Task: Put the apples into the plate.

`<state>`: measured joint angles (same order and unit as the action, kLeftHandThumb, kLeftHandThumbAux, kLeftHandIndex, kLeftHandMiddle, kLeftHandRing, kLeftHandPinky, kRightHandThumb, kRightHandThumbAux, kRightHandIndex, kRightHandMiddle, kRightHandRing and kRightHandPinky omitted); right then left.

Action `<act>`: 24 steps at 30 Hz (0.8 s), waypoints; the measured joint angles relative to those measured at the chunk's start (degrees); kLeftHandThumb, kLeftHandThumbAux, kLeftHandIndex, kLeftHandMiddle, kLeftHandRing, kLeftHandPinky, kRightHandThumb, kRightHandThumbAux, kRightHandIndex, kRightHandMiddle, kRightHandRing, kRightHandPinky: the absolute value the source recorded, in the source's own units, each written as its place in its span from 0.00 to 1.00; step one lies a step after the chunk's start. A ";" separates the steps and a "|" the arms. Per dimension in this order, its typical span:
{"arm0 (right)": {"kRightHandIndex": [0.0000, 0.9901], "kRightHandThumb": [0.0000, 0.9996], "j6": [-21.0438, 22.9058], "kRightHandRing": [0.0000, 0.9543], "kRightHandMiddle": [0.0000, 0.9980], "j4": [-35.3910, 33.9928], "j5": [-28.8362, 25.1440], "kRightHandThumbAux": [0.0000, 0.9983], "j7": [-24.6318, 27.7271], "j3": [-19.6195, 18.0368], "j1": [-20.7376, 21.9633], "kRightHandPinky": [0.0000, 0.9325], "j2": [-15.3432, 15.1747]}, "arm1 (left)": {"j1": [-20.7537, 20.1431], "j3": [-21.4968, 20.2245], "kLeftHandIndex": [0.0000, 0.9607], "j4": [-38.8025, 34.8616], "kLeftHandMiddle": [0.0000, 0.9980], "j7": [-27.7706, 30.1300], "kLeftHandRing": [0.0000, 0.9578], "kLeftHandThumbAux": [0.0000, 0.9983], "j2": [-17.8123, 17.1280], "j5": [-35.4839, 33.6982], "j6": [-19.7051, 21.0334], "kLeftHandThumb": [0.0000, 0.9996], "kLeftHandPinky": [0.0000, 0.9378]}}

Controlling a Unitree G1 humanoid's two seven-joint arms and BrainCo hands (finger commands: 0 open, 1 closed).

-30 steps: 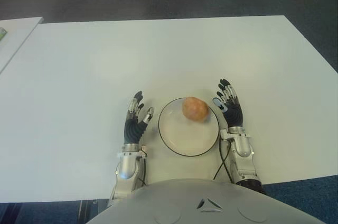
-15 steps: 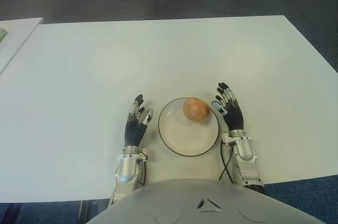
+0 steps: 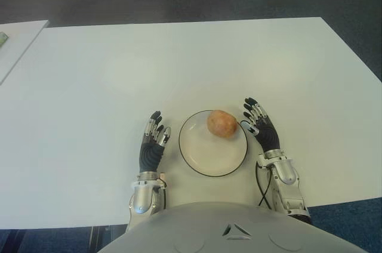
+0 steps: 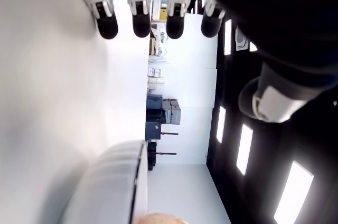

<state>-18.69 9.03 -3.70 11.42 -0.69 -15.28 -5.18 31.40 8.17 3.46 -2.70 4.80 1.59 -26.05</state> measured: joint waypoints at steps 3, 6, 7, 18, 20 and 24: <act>0.00 0.08 -0.01 0.00 0.00 0.29 -0.17 0.57 0.51 -0.01 0.21 0.00 -0.34 | -0.66 -0.22 0.00 1.92 0.00 0.88 0.00 0.53 -0.36 -0.04 -1.33 0.05 0.00; 0.00 0.09 -0.01 0.00 0.00 0.50 -0.53 0.56 1.03 -0.05 0.43 0.00 -0.60 | -1.48 -0.30 0.00 2.78 0.00 1.31 0.00 0.52 -0.64 0.05 -2.05 0.03 0.00; 0.00 0.09 -0.01 0.00 0.00 0.51 -0.68 0.56 1.21 -0.08 0.46 0.00 -0.65 | -1.67 -0.33 0.00 2.96 0.00 1.31 0.00 0.52 -0.69 0.15 -2.15 0.03 0.00; 0.00 0.11 -0.08 0.00 0.00 0.89 -1.08 0.55 1.72 -0.35 0.95 0.00 -0.77 | -0.27 -0.37 0.00 0.33 0.00 0.38 0.00 0.53 -0.51 1.78 -0.53 0.02 0.00; 0.00 0.11 -0.50 0.00 0.00 1.23 -1.13 0.56 1.83 -0.41 1.09 0.00 -0.79 | 1.06 -0.33 0.00 -1.43 0.00 0.38 0.00 0.53 -0.50 1.73 0.83 0.02 0.00; 0.00 0.10 -1.16 0.00 0.00 2.01 -1.23 0.56 2.02 -0.59 1.35 0.00 -0.80 | 1.91 -0.41 0.00 -2.64 0.00 0.38 0.00 0.52 -0.48 1.65 1.93 0.03 0.00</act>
<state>-19.85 11.04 -4.93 13.44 -1.28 -13.93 -5.97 33.30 7.76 0.82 -2.32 4.32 3.24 -24.12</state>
